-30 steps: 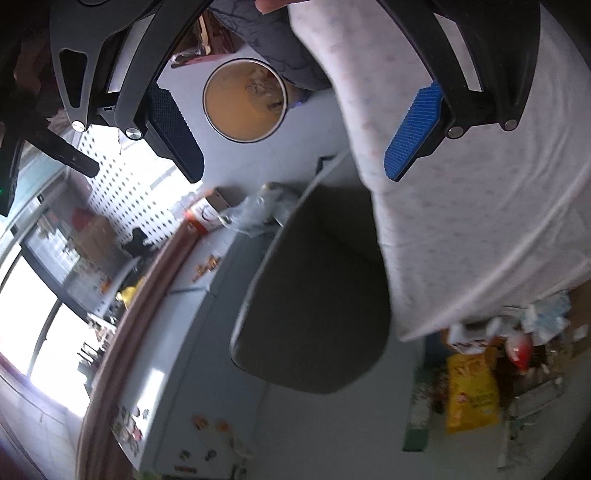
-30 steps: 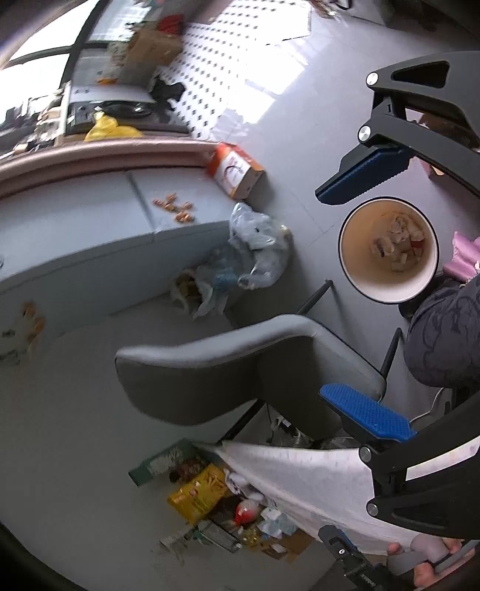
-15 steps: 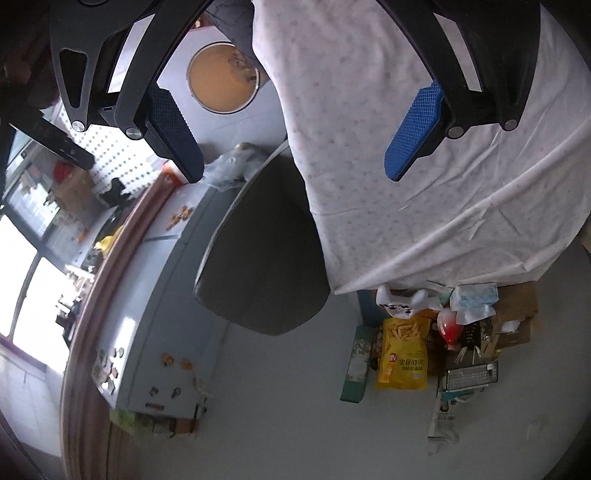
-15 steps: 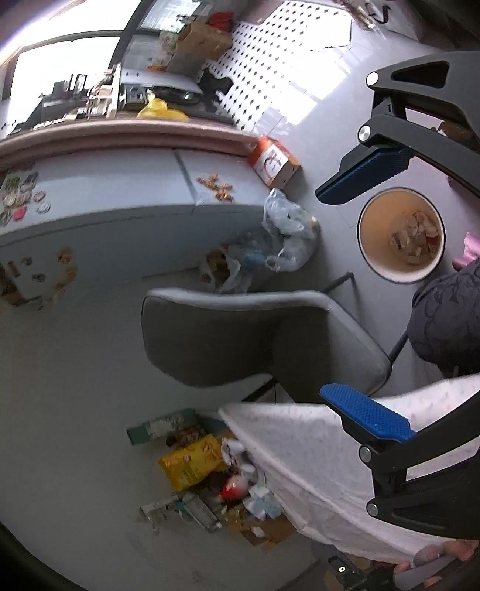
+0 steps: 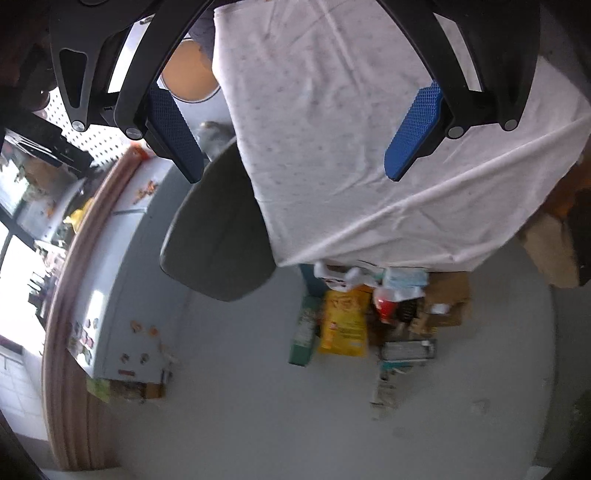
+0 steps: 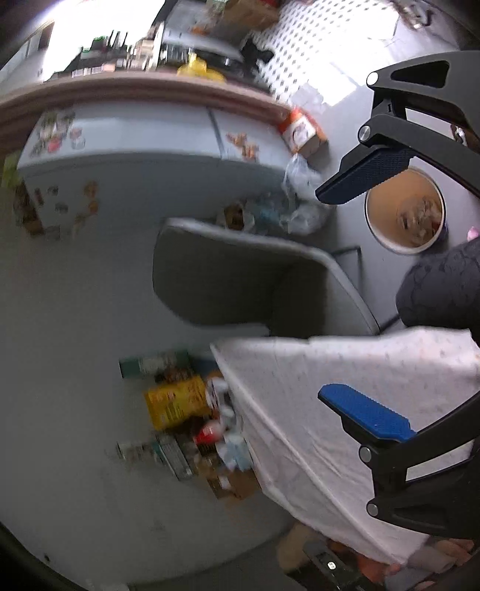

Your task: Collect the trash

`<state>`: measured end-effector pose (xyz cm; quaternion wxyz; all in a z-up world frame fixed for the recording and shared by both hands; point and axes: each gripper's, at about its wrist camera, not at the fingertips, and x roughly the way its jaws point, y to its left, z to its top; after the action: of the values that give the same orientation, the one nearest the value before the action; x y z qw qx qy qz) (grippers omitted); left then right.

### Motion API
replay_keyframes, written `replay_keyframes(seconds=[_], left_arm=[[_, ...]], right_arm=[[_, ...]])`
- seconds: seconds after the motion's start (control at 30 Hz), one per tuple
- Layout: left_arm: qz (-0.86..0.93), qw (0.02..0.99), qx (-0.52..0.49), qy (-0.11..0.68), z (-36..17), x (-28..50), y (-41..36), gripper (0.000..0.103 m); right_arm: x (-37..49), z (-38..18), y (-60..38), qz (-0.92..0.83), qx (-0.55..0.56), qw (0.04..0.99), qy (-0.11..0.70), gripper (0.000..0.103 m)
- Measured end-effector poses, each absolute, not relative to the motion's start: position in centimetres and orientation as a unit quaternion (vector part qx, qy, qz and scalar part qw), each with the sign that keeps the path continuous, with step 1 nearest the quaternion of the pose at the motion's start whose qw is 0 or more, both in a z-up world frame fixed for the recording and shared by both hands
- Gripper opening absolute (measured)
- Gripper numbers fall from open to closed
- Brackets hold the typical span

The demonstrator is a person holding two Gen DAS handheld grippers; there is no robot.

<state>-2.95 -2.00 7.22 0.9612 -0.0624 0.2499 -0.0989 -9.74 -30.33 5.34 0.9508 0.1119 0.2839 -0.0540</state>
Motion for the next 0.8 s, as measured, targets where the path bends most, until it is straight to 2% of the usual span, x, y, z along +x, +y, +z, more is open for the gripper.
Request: replay_keyframes(seconds=[0.37, 0.8], left_arm=[[-0.078, 0.967, -0.086, 0.226, 7.6, -7.2, 0.9, 0.097], [-0.076, 0.968, -0.095, 0.221, 8.0, -8.4, 1.3, 0.097]], right_arm=[[-11.4, 5.5, -27.9, -0.016, 0.105, 0.953, 0.284, 0.095], [-11.8, 5.3, -27.4, 0.0, 0.112, 0.951, 0.287, 0.095]])
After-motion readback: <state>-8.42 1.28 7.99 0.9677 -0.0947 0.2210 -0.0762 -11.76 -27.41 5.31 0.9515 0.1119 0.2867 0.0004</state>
